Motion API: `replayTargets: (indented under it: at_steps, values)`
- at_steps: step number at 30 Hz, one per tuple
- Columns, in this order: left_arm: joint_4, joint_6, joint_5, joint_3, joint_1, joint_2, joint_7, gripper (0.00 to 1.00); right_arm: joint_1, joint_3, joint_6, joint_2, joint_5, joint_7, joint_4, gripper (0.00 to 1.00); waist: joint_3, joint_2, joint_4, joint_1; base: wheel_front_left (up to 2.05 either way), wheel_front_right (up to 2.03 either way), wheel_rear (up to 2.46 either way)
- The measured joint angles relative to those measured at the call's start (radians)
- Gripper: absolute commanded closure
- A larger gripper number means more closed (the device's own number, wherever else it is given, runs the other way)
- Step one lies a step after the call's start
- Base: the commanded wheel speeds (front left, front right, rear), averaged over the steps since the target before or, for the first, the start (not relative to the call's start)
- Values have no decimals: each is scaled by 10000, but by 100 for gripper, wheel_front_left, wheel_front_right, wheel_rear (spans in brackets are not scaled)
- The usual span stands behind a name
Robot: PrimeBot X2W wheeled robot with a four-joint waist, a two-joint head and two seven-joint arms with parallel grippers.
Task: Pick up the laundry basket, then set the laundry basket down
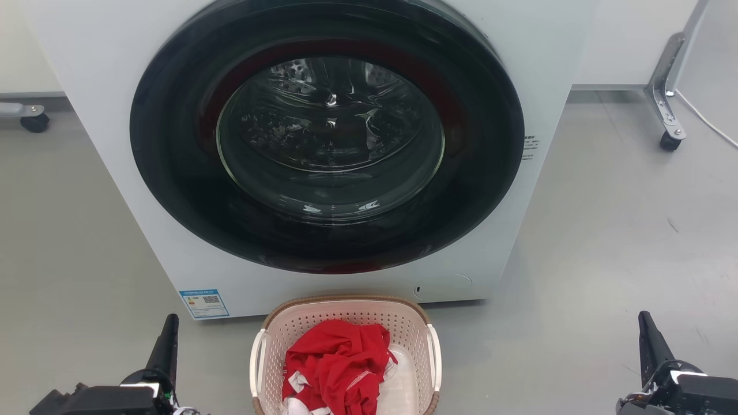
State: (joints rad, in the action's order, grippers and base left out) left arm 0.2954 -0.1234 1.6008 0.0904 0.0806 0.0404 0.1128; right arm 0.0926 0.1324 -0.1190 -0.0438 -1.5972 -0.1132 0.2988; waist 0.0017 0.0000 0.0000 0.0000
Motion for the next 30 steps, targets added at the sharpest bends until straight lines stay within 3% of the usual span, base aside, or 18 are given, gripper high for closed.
replayTargets:
  at_steps: [30]
  values:
    - [-2, 0, 0, 0, 0, 0, 0, 100, 0, 0, 0, 0, 0, 0, -2, 100, 1, 0, 0, 0, 0, 0, 0]
